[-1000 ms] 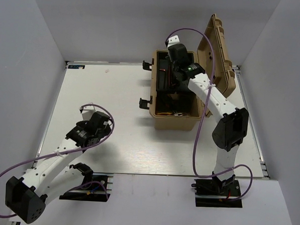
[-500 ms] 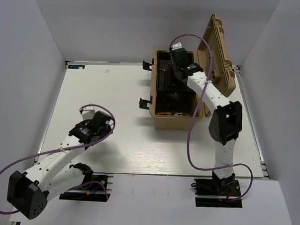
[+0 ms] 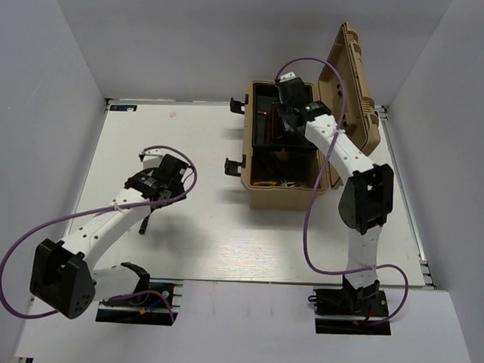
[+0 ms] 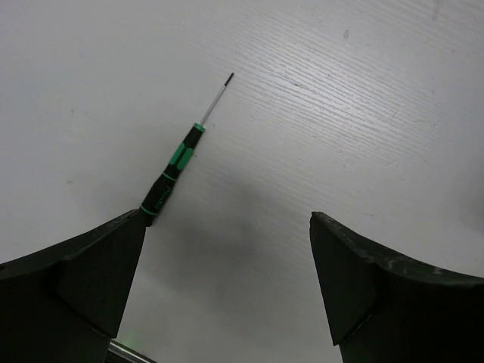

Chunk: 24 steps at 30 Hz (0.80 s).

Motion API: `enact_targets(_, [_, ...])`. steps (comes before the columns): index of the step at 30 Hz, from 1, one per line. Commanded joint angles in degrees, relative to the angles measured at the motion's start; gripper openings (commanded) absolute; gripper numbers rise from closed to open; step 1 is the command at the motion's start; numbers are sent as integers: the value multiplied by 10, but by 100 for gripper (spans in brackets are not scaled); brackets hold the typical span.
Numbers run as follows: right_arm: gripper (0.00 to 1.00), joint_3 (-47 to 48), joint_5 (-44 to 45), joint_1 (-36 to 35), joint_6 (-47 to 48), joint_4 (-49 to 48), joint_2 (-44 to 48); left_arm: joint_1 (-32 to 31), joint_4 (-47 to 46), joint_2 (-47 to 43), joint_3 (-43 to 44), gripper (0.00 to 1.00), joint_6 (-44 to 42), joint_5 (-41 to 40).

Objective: Sort the tools into containers

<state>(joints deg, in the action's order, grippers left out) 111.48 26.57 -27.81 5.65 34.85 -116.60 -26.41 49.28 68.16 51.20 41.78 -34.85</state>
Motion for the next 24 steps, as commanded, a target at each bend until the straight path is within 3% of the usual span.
enact_targets(1, [50, -16, -35, 3, -20, 4, 68, 19, 10, 6, 19, 100, -70, -21])
enact_targets(5, [49, -62, -115, 3, -46, -14, 131, 46, 15, 28, 19, 100, -100, -21])
enact_targets(7, [49, -108, -217, 1, -50, -26, 186, 62, 2, 36, 12, 100, -127, -7])
enact_targets(8, [48, -117, -309, 4, -52, -30, 196, 67, -5, 47, 6, 100, -136, 0])
enact_targets(10, [43, -148, -341, 1, -70, -29, 235, 84, -5, 66, 6, 98, -154, 5])
enact_targets(11, [35, -165, -391, 2, -72, -30, 252, 89, -10, 86, 6, 97, -159, 5])
enact_targets(15, [0, -190, -424, 2, -87, -26, 285, 120, -48, 114, -6, 92, -187, 72])
enact_targets(24, [0, -253, -450, 10, -105, -53, 340, 184, -88, 183, -16, 88, -209, 178])
